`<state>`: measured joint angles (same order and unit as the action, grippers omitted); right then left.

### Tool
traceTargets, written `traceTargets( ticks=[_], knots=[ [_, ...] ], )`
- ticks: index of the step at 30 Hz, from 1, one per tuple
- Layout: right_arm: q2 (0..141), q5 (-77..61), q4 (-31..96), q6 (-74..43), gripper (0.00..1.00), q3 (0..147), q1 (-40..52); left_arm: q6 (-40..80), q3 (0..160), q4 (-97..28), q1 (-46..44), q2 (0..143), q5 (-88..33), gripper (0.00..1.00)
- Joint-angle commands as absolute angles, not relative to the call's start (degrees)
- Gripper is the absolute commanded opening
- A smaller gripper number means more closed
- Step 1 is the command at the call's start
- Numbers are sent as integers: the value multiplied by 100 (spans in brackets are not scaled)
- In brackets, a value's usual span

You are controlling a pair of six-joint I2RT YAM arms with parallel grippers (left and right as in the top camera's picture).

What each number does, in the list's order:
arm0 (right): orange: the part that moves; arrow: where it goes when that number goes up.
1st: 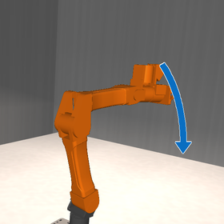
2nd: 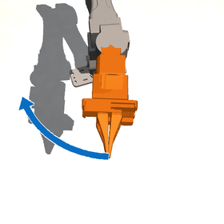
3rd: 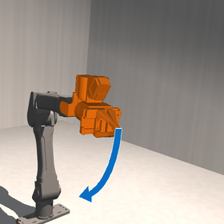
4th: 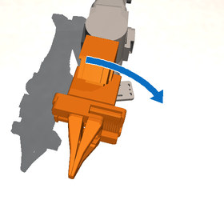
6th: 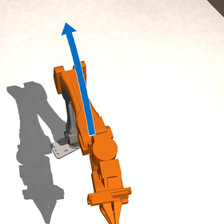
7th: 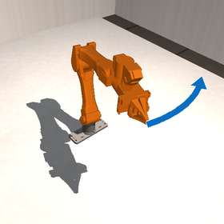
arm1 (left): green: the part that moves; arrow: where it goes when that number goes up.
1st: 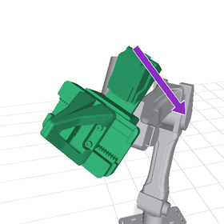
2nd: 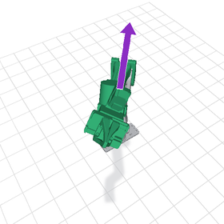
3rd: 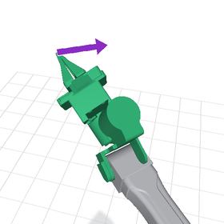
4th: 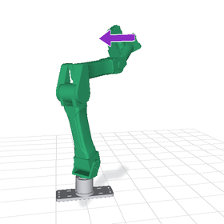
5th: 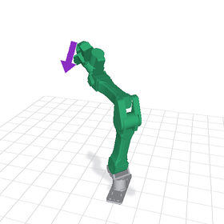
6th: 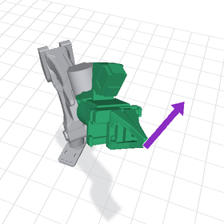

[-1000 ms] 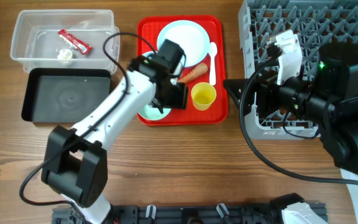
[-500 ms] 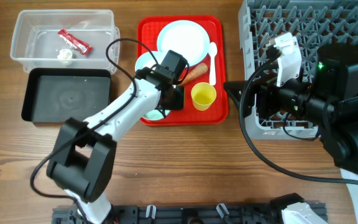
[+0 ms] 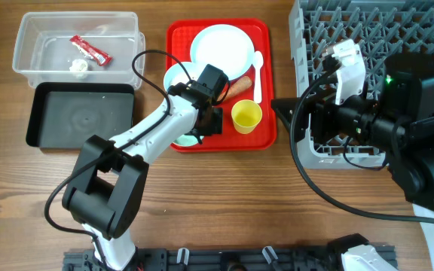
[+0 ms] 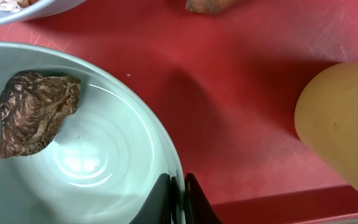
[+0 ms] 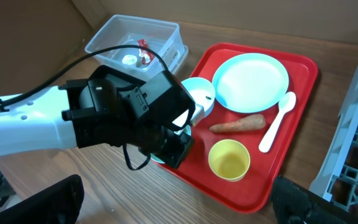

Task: Sort waste into correct bins and load items into the dishwasher rack
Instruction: 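Grasp the rim of the light-green bowl with the left gripper, then tip the green bowl over the black tray to dump the scrap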

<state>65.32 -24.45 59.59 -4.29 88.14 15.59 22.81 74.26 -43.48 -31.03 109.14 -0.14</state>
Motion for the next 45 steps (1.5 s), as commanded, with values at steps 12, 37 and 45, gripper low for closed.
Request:
traceTargets(
  ticks=[12, 37, 45],
  knots=[
    [6554, -2534, 5948, -451, 98, 8934, 1588, 2274, 9174, -6547, -3085, 10610, -679, 4],
    [6554, -2534, 5922, -451, 98, 8934, 1588, -624, 9448, -7603, 1350, 10097, -3710, 4],
    [6584, -2534, 5931, -458, 98, 8934, 1588, -2119, 9445, -8073, 3358, 10851, -6471, 4]
  ],
)
